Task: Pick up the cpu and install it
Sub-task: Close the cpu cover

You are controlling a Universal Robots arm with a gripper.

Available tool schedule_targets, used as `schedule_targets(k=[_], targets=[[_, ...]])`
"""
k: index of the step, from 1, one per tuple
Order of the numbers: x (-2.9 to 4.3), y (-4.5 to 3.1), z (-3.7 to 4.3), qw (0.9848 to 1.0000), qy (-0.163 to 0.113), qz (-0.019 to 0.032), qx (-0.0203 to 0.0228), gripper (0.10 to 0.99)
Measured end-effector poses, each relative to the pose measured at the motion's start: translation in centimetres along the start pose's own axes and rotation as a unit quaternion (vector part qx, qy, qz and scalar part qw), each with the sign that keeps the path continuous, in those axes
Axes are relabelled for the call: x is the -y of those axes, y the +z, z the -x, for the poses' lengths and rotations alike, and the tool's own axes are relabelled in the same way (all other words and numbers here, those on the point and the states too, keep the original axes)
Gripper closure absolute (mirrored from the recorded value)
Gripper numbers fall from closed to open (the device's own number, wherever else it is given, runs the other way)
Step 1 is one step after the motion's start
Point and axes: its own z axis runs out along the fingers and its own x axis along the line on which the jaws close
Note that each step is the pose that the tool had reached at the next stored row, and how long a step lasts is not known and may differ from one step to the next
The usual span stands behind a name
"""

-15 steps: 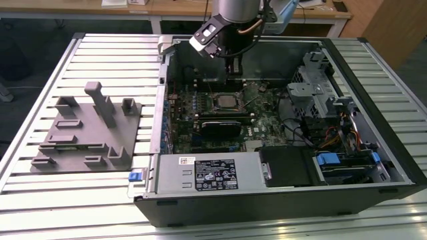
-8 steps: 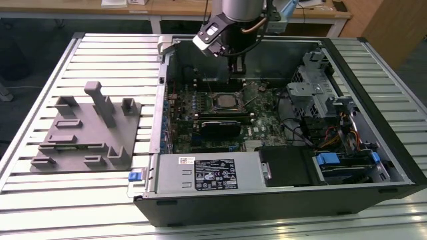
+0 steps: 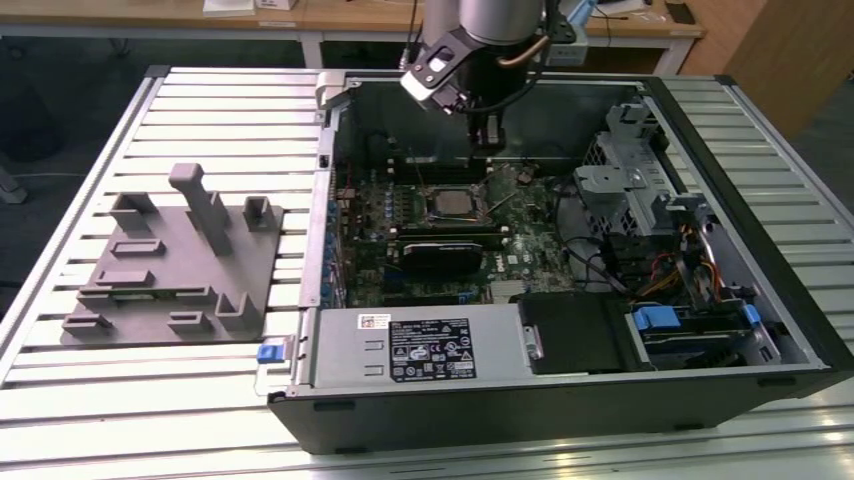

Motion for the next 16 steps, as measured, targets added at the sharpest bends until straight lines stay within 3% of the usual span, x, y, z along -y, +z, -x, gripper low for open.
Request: schedule_targets(k=[16], targets=[[-1.54,0.27,-0.05,0.9999,-0.014,-0.0003,-0.0004,0.980]])
